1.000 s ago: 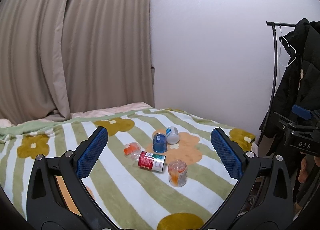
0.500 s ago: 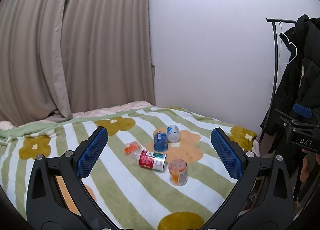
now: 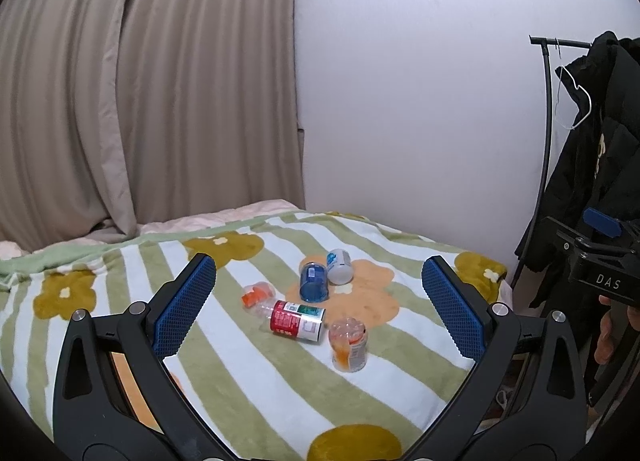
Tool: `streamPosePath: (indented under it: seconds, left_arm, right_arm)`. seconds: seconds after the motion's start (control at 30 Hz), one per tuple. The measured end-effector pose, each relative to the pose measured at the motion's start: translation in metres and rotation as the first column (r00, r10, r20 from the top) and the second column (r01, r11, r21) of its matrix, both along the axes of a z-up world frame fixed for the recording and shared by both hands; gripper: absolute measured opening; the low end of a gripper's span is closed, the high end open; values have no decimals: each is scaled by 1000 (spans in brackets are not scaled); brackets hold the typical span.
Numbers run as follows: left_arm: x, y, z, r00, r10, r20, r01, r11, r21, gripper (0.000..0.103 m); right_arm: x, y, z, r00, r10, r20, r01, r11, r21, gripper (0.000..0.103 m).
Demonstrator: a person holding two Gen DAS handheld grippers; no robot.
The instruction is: Flip cup upside down
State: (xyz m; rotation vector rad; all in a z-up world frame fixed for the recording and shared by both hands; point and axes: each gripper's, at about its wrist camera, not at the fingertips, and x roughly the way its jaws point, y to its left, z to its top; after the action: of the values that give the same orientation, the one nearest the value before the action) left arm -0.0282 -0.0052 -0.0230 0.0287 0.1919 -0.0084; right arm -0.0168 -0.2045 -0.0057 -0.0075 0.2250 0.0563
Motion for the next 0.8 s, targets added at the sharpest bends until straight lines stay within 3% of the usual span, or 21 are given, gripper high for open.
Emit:
streamPosePath:
  seconds: [0.37,0.8]
  left_arm:
    - [4,-3,20,1000,12,6,-12,1000,1,103]
    - [12,-8,24,1000,8,9,-8,1000,11,103]
  right_arm:
    - [10,-1,18,1000,15,1,-16,1000,6,103]
    - [16,-4,25,1000,14,-9,-14,1000,-8,103]
